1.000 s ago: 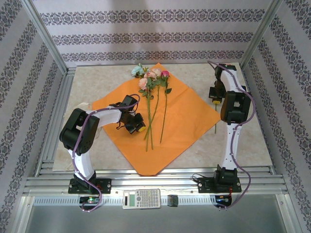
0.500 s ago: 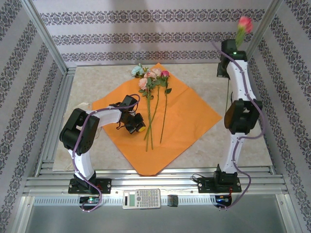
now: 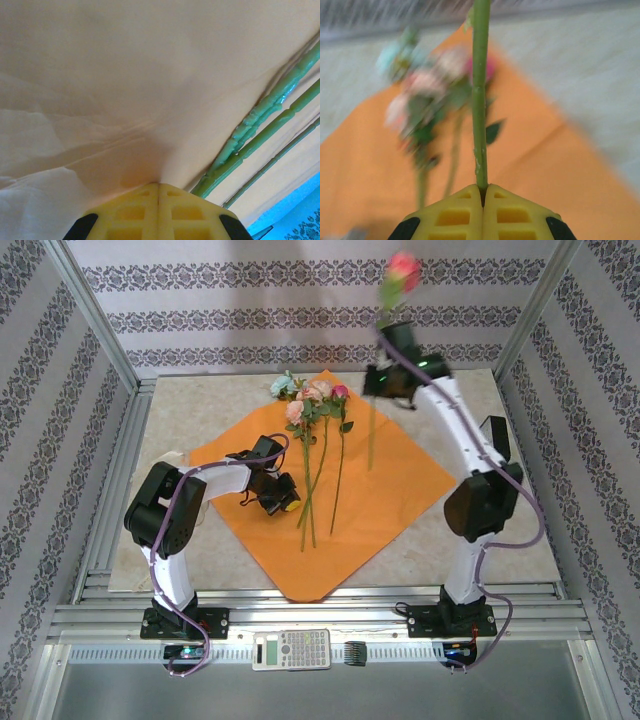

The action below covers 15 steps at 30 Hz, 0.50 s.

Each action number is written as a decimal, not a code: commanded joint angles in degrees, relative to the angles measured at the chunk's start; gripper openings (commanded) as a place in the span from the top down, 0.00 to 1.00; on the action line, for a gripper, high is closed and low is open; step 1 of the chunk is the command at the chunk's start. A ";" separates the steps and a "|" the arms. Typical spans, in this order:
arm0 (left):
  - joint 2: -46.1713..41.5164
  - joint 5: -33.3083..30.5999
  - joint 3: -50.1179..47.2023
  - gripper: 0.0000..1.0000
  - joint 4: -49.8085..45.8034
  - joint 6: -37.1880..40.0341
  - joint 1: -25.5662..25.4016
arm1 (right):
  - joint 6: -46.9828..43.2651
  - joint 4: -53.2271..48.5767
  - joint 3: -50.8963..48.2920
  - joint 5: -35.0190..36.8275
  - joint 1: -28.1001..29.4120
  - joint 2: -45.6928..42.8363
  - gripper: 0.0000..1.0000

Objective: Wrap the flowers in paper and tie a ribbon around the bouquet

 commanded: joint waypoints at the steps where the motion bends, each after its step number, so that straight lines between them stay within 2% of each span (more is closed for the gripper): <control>1: 1.10 0.30 1.23 1.00 -0.55 0.45 -0.41 | 6.98 3.20 -4.02 -9.91 4.27 4.13 1.00; 5: 1.36 1.06 1.02 1.00 0.33 0.11 -0.38 | 11.27 1.84 -2.77 -15.92 5.12 12.01 1.00; 11: 1.79 1.68 1.47 1.00 1.20 -0.51 -0.83 | 9.02 0.23 0.21 -17.02 5.50 19.81 1.00; 15: 2.37 2.08 1.91 1.00 1.23 -0.45 -1.17 | 6.21 -4.86 5.26 -15.23 5.18 23.81 1.00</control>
